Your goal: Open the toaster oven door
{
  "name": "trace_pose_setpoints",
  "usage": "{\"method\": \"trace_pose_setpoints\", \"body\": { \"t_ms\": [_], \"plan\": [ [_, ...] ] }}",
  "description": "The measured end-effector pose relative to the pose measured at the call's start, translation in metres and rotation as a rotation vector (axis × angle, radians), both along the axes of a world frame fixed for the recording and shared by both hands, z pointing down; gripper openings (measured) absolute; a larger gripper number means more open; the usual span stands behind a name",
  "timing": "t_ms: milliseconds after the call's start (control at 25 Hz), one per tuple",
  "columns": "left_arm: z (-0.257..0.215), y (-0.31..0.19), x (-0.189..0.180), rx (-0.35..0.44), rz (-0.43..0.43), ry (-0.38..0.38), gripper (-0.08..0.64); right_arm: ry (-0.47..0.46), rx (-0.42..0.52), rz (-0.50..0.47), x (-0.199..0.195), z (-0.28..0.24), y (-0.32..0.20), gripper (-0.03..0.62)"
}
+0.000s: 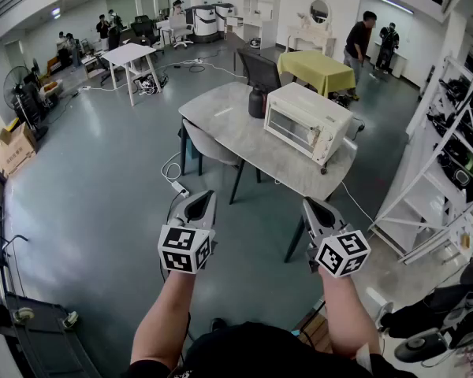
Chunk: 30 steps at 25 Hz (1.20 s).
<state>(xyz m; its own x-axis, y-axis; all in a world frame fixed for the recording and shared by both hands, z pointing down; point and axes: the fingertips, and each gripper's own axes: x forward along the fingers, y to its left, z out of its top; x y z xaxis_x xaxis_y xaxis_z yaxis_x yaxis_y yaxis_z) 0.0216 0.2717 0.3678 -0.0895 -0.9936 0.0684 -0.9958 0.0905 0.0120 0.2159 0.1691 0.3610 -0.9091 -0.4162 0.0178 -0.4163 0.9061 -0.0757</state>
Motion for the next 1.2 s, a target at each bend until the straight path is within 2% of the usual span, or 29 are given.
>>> {"method": "trace_pose_setpoints", "body": {
  "t_ms": [360, 600, 840, 1200],
  "plan": [
    [0.006, 0.0, 0.012, -0.016, 0.009, 0.011, 0.008, -0.003, -0.001, -0.002, 0.009, 0.003, 0.006, -0.009],
    [0.028, -0.001, 0.021, -0.076, -0.022, 0.026, 0.008, -0.012, -0.104, 0.011, 0.038, 0.038, -0.003, -0.008],
    [0.034, 0.003, 0.039, -0.067, -0.061, 0.054, 0.008, -0.025, -0.156, 0.004, 0.07, 0.053, -0.005, -0.006],
    [0.037, -0.009, 0.055, -0.069, -0.056, 0.066, 0.008, -0.016, -0.198, -0.036, 0.072, 0.066, -0.008, -0.006]
  ]
}}
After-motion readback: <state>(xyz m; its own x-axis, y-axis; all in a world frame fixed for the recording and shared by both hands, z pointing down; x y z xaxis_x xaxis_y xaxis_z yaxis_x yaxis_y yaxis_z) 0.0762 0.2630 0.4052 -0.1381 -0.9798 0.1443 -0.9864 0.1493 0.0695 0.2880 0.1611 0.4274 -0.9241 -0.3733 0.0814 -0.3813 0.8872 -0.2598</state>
